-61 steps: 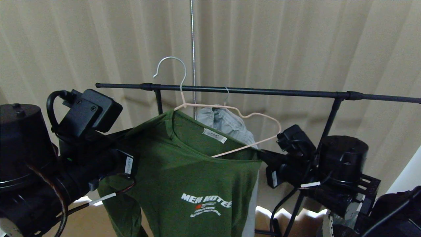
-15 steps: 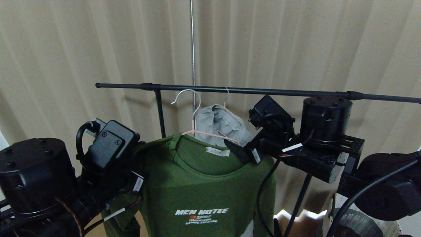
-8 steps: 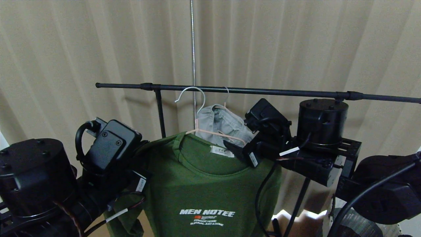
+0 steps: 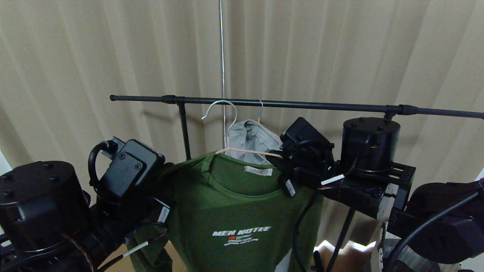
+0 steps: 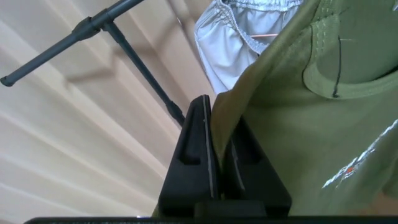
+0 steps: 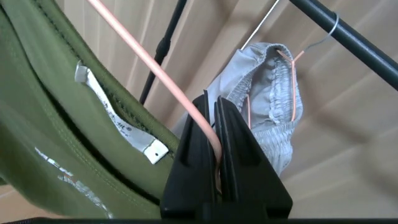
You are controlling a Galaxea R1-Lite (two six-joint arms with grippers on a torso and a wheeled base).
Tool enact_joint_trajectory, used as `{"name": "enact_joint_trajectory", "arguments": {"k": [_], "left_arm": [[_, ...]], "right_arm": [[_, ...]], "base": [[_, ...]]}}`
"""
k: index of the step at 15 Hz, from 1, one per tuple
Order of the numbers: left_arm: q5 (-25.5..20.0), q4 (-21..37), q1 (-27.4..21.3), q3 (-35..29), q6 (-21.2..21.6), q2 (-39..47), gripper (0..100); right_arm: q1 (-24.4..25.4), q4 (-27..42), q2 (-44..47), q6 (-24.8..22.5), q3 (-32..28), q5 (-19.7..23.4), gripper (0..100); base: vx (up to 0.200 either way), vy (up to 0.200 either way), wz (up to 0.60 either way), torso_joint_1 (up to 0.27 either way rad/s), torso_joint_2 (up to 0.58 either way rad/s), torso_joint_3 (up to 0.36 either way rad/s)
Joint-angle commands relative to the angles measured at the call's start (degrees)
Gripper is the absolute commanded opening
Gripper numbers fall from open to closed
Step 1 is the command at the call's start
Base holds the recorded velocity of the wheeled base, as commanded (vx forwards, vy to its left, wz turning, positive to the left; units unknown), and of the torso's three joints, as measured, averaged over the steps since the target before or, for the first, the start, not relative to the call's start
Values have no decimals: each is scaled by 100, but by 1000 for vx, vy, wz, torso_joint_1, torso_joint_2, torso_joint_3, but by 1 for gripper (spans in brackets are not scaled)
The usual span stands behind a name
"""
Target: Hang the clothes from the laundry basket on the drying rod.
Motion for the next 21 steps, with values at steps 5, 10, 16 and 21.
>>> {"name": "enact_joint_trajectory", "arguments": {"k": [5, 10, 16, 21], "left_arm": [[-169, 0, 8, 129, -41, -114, 100], [-713, 9, 123, 569, -358, -536, 100], [-793, 9, 676, 1158, -533, -527, 100], [-1012, 9, 729, 1237, -674, -492, 100]], "right_arm": [[-43, 15, -256, -1, 142, -39, 0], [-623, -29, -986, 43, 766, -39, 0], [-711, -29, -1777, 201, 1074, 14, 0], [-711, -29, -1996, 201, 1205, 190, 0]], "base": [[0, 0, 0, 0, 0, 0], [0, 0, 0, 0, 0, 0], [0, 0, 0, 0, 0, 0], [0, 0, 0, 0, 0, 0]]}}
